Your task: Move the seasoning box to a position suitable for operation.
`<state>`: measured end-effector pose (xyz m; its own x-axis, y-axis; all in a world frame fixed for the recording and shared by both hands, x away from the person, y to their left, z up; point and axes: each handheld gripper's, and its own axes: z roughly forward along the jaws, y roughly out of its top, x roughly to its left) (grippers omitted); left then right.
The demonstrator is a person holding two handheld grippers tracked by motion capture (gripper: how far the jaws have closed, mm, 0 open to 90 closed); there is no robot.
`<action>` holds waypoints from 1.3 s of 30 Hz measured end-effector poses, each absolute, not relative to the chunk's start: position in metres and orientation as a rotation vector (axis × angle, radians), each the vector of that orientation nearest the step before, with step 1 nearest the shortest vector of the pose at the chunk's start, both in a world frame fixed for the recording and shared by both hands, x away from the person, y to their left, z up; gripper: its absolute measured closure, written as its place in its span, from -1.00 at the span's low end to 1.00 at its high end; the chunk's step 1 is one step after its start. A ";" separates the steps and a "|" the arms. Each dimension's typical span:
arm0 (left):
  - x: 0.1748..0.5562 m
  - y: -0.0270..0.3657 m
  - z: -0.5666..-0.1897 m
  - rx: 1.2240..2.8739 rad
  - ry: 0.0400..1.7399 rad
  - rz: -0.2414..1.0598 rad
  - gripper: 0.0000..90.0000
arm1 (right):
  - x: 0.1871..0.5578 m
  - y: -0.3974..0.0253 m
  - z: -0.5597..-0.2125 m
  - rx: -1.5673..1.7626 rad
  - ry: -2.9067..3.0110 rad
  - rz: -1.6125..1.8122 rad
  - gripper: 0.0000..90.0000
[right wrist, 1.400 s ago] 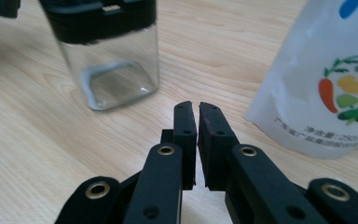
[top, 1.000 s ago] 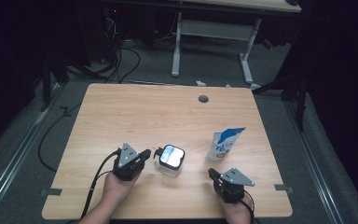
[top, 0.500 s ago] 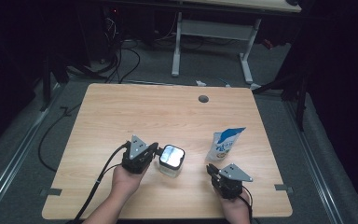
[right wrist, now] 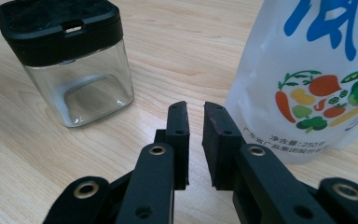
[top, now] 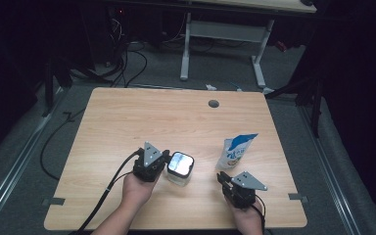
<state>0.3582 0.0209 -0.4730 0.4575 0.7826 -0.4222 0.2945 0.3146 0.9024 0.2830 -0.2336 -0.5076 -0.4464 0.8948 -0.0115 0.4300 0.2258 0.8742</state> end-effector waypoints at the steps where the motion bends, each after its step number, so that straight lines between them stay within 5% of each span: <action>1: 0.358 0.021 -0.473 1.262 1.102 0.429 1.00 | 0.283 -0.233 -0.508 1.213 1.980 1.154 0.79; 15: 0.355 0.022 -0.474 1.249 1.106 0.425 1.00 | 0.282 -0.232 -0.507 1.199 1.992 1.173 0.70; 23: 0.354 0.022 -0.474 1.244 1.109 0.427 1.00 | 0.281 -0.232 -0.507 1.188 2.007 1.166 0.91; 39: 0.353 0.022 -0.476 1.234 1.096 0.442 1.00 | 0.280 -0.228 -0.509 1.164 2.030 1.165 0.93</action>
